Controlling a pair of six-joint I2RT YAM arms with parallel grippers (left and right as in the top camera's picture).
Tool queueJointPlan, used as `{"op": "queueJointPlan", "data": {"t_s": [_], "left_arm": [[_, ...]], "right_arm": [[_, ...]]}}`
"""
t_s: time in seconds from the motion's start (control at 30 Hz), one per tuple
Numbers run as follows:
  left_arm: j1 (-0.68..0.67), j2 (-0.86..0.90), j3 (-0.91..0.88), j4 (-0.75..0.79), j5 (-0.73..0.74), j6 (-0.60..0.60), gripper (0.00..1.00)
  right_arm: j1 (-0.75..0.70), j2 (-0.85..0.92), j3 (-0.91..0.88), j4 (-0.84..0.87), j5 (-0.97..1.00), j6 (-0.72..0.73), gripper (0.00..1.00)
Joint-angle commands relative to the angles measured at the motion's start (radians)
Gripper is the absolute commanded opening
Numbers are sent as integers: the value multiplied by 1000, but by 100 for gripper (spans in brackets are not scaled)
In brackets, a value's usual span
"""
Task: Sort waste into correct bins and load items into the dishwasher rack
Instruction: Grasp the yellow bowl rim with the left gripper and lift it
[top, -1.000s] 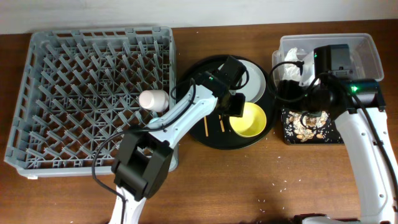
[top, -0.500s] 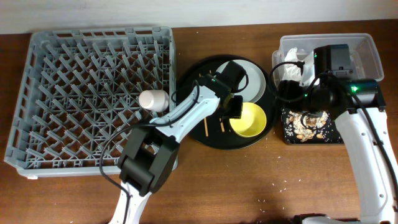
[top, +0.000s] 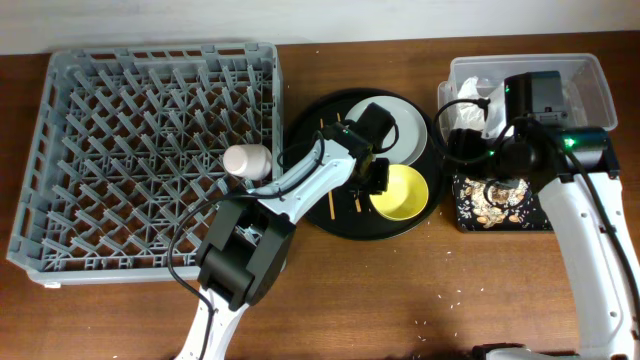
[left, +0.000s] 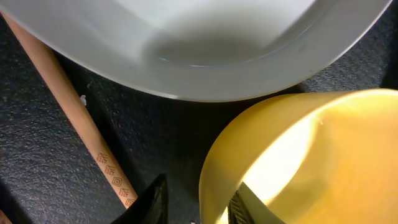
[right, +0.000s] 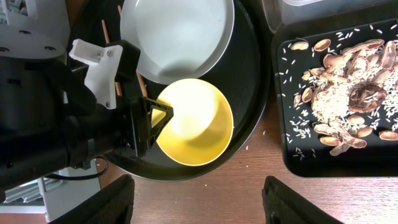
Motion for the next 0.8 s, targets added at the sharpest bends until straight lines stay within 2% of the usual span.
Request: {"op": "queueJointPlan", "data": {"t_s": [0.0, 0.1, 0.23, 0.27, 0.3, 0.33, 0.47, 0.6, 0.67, 0.77], "left_arm": [[2, 6, -6, 2, 7, -6, 30], [2, 6, -6, 2, 7, -6, 30], [2, 6, -6, 2, 7, -6, 25], [2, 6, -6, 2, 7, -5, 21], [2, 6, -6, 2, 7, -5, 6], [3, 6, -6, 2, 7, -5, 1], [13, -5, 27, -43, 10, 3, 1], [48, -48, 148, -182, 6, 135, 1], [83, -89, 235, -272, -69, 178, 1], [144, -150, 331, -356, -333, 183, 1]], "right_arm": [[-7, 10, 10, 0, 20, -11, 67], [-7, 10, 10, 0, 20, -11, 67], [-7, 10, 10, 0, 20, -11, 67], [-7, 10, 10, 0, 20, -11, 67], [-7, 10, 10, 0, 20, -11, 67], [-7, 10, 10, 0, 20, -11, 67], [-7, 11, 10, -1, 35, -14, 67], [-7, 11, 10, -1, 46, -14, 67], [-7, 11, 10, -1, 46, -14, 67], [-7, 11, 10, 0, 46, -14, 67]]}}
